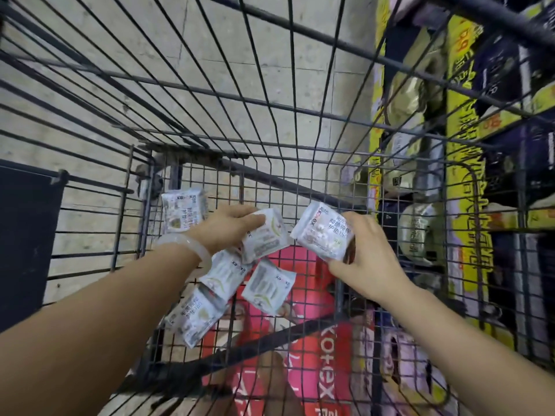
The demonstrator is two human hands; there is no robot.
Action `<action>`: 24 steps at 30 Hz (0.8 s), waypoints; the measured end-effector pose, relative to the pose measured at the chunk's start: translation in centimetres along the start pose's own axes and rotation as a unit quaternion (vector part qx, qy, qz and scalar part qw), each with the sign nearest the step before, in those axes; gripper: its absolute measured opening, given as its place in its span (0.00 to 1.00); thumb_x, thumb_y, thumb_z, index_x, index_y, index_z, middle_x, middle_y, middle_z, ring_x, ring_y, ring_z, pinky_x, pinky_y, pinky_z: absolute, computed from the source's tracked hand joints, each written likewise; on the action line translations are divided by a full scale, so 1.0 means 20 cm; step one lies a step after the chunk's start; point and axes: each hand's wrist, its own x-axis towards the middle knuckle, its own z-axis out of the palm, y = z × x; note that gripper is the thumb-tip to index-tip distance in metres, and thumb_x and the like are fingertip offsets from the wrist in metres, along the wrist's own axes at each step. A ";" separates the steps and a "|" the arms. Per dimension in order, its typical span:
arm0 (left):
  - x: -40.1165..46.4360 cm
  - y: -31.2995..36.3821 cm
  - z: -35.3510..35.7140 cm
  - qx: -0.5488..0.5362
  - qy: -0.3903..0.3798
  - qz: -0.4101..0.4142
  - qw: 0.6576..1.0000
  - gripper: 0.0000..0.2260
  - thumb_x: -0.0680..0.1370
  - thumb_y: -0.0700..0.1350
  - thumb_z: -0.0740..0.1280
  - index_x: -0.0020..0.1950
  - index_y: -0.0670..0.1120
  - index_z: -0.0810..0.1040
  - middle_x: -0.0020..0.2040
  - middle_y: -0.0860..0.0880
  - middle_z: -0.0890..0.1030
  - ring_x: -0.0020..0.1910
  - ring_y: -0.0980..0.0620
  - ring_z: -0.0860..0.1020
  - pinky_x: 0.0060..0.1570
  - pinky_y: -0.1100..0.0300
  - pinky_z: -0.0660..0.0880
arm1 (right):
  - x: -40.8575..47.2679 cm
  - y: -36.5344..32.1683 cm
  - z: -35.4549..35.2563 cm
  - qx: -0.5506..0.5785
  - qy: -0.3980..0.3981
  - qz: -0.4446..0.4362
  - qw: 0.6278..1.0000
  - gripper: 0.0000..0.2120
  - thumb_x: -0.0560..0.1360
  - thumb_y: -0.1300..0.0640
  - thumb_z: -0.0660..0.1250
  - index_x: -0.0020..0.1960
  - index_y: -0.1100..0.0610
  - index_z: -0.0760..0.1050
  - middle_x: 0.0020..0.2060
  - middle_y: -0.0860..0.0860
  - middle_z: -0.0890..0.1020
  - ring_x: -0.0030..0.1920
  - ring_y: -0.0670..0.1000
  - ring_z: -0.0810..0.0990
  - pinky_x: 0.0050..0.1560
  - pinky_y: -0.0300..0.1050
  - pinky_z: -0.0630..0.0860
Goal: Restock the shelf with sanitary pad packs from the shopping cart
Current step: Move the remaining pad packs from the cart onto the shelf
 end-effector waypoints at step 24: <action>0.00 -0.04 0.02 -0.221 -0.007 -0.059 0.973 0.10 0.78 0.40 0.64 0.59 0.43 0.75 0.45 0.45 0.78 0.38 0.49 0.77 0.38 0.57 0.76 | -0.02 -0.02 0.05 0.032 0.018 0.011 0.999 0.33 0.67 0.57 0.74 0.68 0.52 0.65 0.55 0.46 0.68 0.57 0.45 0.67 0.52 0.41 0.64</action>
